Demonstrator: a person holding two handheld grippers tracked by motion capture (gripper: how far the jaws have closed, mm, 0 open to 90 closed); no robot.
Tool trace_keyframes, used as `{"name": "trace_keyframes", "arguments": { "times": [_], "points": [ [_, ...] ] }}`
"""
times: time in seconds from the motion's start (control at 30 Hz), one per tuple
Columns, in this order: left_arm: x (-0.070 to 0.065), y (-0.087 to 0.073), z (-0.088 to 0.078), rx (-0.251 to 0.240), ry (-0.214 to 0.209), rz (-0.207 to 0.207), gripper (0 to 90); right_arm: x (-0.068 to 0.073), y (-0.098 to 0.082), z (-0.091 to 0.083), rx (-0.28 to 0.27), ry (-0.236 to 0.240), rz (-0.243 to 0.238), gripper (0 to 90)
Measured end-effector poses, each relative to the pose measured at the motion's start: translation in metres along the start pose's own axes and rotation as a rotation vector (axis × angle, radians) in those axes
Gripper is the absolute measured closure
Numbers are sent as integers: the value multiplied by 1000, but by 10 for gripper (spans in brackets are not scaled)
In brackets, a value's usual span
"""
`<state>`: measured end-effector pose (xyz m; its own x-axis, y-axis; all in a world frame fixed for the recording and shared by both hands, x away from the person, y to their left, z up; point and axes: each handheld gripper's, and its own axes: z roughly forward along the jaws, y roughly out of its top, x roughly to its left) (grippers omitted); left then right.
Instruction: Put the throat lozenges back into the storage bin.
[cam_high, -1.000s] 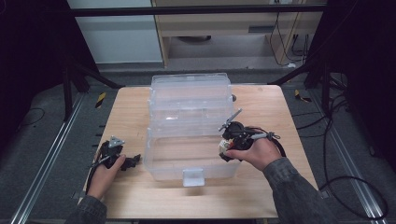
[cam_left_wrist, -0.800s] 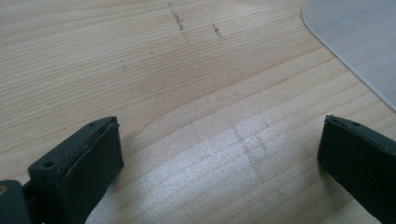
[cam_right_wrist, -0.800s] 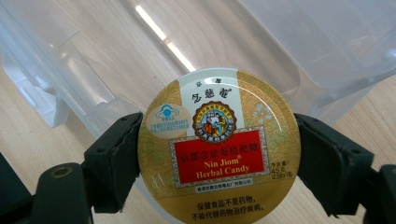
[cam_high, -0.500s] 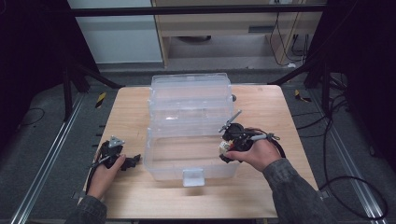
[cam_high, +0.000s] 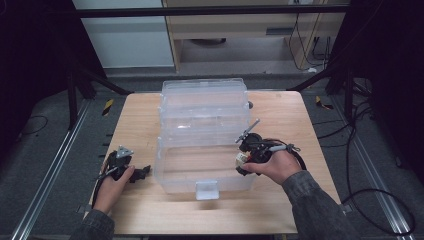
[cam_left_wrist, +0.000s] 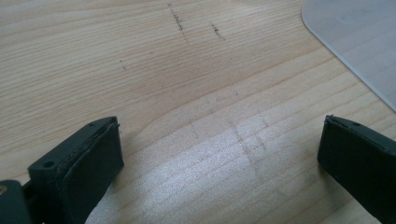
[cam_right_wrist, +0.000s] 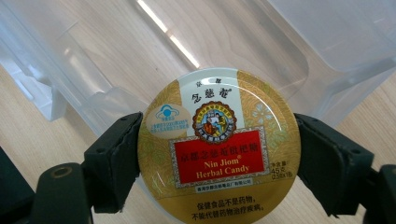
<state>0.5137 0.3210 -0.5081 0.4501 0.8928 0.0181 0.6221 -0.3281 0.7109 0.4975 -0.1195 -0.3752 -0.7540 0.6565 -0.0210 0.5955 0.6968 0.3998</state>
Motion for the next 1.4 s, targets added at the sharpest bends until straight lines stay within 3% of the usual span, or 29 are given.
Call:
{"name": "trace_keyframes", "arguments": {
  "times": [0.37,0.5,0.77,1.03,1.33,1.4],
  "points": [
    [0,0,0,0,-1,1,0,-1,0,1,0,4,3,207],
    [0,0,0,0,-2,2,0,-3,1,-1,-23,7,44,145],
    [0,0,0,1,-2,3,0,-7,0,-11,-62,-1,59,203],
    [0,0,0,0,-1,5,0,-10,0,-23,-84,-31,35,308],
    [1,1,-1,0,-11,24,26,-13,0,-31,-84,-54,-8,327],
    [1,5,-8,-11,-10,31,27,-15,0,-34,-85,-57,-18,314]
  ]
}}
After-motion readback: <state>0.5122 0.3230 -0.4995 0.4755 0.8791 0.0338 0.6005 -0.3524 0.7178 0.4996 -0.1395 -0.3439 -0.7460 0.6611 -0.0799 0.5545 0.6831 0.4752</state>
